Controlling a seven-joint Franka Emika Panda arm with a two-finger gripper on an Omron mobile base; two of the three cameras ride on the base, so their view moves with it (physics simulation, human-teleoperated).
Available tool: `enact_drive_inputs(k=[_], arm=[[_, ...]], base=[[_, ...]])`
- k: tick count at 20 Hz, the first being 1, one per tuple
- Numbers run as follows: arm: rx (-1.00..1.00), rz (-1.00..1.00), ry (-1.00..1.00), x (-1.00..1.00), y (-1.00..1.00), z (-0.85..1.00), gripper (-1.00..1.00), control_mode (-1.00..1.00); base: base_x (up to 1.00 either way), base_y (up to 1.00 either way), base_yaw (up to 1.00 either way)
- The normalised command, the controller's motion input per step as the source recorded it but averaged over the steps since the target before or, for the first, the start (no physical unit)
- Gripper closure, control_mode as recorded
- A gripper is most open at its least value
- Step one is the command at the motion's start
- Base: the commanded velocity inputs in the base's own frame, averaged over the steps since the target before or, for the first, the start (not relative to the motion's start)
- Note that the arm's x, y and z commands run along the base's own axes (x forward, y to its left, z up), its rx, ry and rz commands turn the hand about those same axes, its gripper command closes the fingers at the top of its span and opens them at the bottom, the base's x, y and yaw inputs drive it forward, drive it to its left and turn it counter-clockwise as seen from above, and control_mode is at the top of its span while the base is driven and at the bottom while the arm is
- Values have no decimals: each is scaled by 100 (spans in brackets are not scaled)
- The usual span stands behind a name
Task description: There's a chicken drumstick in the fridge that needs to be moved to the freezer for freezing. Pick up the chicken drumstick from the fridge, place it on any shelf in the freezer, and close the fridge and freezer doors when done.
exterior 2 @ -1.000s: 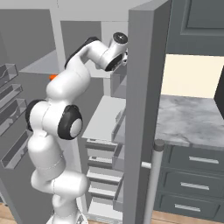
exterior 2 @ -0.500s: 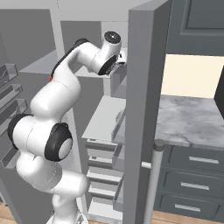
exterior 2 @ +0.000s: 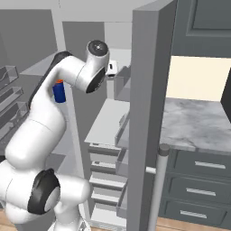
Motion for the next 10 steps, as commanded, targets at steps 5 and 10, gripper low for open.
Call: enact_drive_inputs(k=[5,10], arm=[[20,-6,0,-94,23,33,100,-100],[13,0,0,-56,64,38,100,-100]], base=[[0,0,0],[0,0,0]])
